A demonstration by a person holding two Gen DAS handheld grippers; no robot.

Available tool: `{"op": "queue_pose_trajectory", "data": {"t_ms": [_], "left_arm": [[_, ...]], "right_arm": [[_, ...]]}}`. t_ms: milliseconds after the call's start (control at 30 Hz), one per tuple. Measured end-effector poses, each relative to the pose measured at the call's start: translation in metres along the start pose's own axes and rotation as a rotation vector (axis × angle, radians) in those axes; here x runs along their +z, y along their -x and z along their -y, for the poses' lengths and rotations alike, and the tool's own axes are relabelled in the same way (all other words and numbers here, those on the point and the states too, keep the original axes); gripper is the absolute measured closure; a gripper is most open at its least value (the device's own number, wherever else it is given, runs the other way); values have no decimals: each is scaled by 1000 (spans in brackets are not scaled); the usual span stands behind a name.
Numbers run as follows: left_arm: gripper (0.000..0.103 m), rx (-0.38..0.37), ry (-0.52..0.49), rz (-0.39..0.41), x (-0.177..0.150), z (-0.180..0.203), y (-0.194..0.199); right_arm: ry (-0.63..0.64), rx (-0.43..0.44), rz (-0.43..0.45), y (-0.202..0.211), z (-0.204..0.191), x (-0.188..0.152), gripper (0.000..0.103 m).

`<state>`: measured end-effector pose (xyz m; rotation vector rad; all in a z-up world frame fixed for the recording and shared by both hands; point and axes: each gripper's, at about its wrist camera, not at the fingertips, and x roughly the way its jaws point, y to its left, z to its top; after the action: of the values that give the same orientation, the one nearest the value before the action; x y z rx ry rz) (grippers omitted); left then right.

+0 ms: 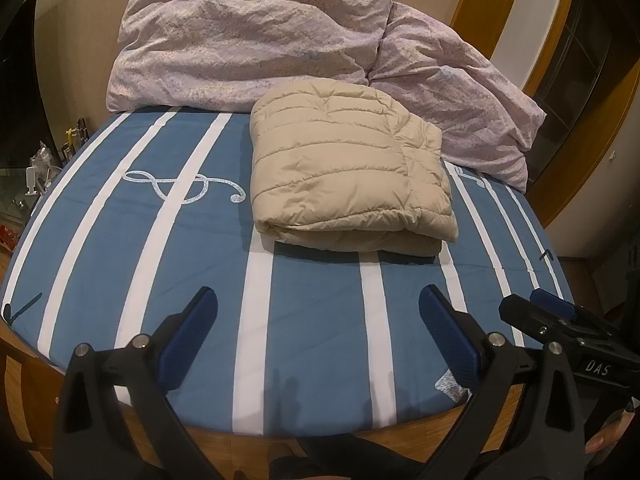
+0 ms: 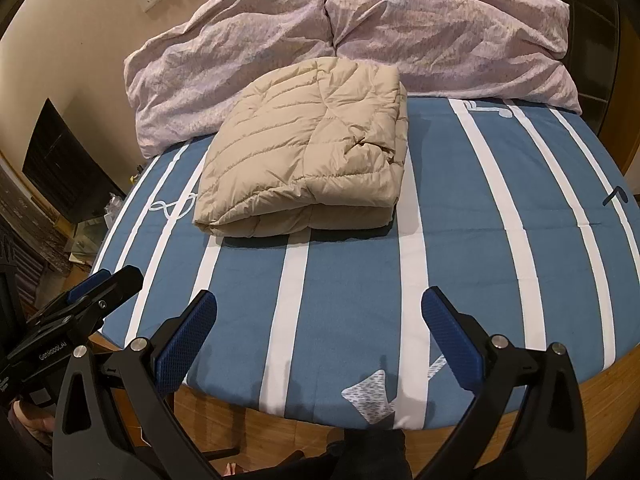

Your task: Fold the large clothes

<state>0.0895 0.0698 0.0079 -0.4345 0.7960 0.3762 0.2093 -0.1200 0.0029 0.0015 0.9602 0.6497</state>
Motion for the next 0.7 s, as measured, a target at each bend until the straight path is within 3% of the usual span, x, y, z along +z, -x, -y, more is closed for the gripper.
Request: {"op": "queue_pose_trajectory", "data": {"t_ms": [700], "left_arm": [[3,0,3,-4,-1,2,-1]], "right_arm": [[-7,2,-9,-3,-1,-2,1]]}}
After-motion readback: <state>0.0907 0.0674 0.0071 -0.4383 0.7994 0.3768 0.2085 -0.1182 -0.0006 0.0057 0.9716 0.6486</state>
